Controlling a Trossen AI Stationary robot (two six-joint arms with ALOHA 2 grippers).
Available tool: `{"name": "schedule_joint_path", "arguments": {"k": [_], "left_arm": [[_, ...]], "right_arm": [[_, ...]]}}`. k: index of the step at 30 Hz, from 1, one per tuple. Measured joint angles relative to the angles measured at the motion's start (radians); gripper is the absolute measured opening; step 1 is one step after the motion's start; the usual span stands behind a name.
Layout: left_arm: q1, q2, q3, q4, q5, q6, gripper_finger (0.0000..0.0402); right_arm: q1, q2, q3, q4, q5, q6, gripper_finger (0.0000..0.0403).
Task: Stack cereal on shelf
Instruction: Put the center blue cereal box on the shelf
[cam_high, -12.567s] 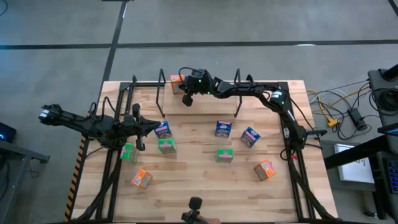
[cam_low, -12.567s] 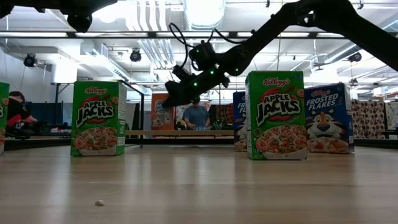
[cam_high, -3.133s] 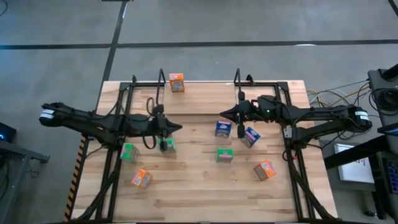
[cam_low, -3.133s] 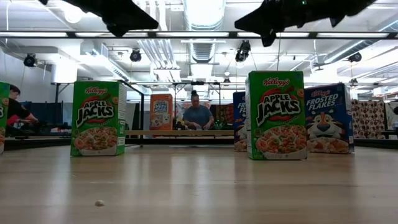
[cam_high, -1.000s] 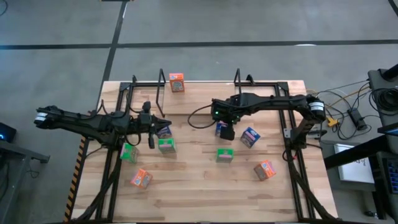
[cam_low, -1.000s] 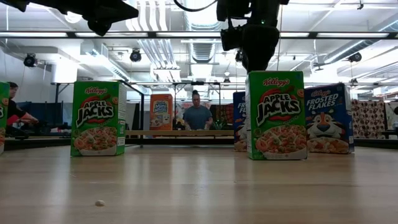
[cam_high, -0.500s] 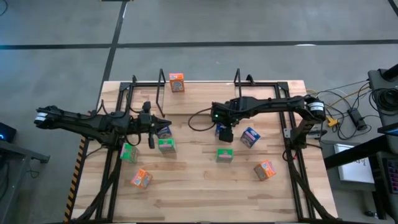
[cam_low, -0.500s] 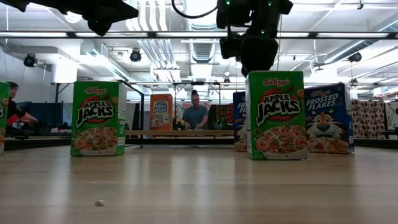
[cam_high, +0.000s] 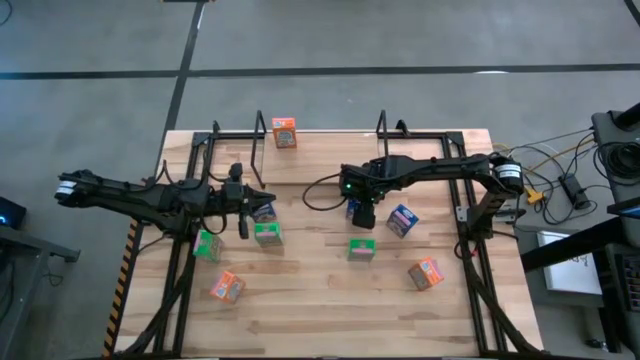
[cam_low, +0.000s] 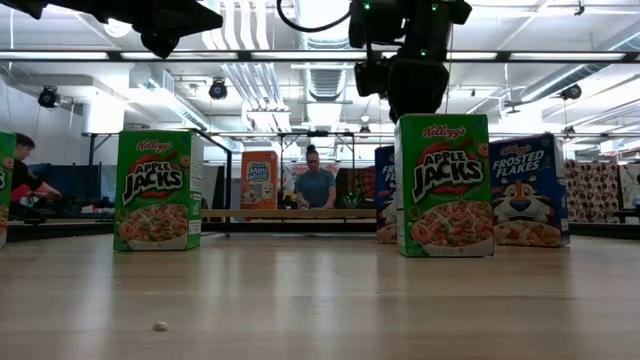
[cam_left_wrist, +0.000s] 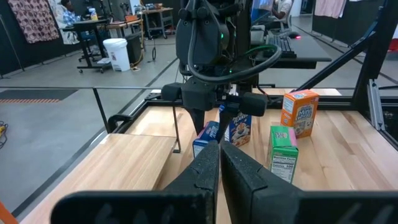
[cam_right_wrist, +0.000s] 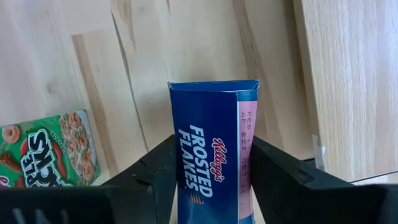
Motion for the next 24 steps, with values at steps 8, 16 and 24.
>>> {"name": "schedule_joint_path", "arguments": {"k": [8, 16, 24], "left_arm": [[0.0, 0.0, 0.0, 0.0, 0.0, 0.0, 0.0], [0.0, 0.0, 0.0, 0.0, 0.0, 0.0, 0.0], [0.0, 0.0, 0.0, 0.007, 0.0, 0.0, 0.0]], "right_arm": [[0.0, 0.0, 0.122, -0.047, -0.006, 0.004, 0.0159], [-0.011, 0.001, 0.291, -0.03, 0.062, -0.096, 0.0154], [-0.057, 0.114, 0.488, -0.062, 0.091, -0.225, 0.0146]]}}
